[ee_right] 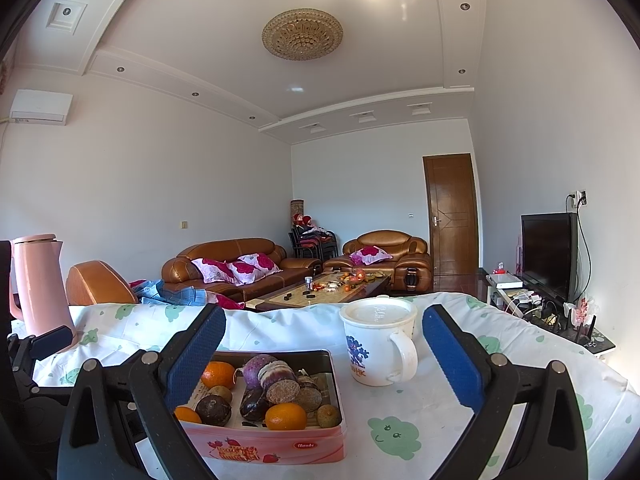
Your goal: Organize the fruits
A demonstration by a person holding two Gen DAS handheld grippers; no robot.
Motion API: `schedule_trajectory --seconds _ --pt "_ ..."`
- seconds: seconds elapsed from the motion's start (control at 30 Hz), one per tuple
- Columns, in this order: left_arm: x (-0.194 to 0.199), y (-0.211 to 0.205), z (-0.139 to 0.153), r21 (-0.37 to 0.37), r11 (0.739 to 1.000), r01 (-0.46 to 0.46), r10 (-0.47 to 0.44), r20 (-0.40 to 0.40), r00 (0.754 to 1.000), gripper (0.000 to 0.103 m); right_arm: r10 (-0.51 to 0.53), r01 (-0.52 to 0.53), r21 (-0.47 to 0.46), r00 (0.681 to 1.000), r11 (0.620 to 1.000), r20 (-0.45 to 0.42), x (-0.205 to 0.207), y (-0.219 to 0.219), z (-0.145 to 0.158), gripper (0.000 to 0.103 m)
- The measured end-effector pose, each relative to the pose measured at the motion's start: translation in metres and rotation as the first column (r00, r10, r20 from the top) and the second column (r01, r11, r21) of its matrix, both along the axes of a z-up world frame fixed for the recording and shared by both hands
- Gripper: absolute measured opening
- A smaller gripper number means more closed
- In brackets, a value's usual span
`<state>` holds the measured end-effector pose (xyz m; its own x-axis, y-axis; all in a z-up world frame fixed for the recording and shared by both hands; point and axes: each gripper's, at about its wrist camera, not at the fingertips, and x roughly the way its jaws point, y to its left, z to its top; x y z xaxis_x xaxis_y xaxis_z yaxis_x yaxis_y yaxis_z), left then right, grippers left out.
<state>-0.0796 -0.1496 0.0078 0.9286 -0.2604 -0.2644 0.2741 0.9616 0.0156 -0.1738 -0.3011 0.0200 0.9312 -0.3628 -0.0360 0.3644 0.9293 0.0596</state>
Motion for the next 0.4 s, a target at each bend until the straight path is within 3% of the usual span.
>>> schedule_trajectory --seconds 0.4 --pt "0.0004 -0.0007 0.0 -0.002 1.0 0.003 -0.003 -0.006 1.0 0.103 -0.002 0.002 0.009 1.0 1.0 -0.005 0.0019 0.001 -0.0034 0.1"
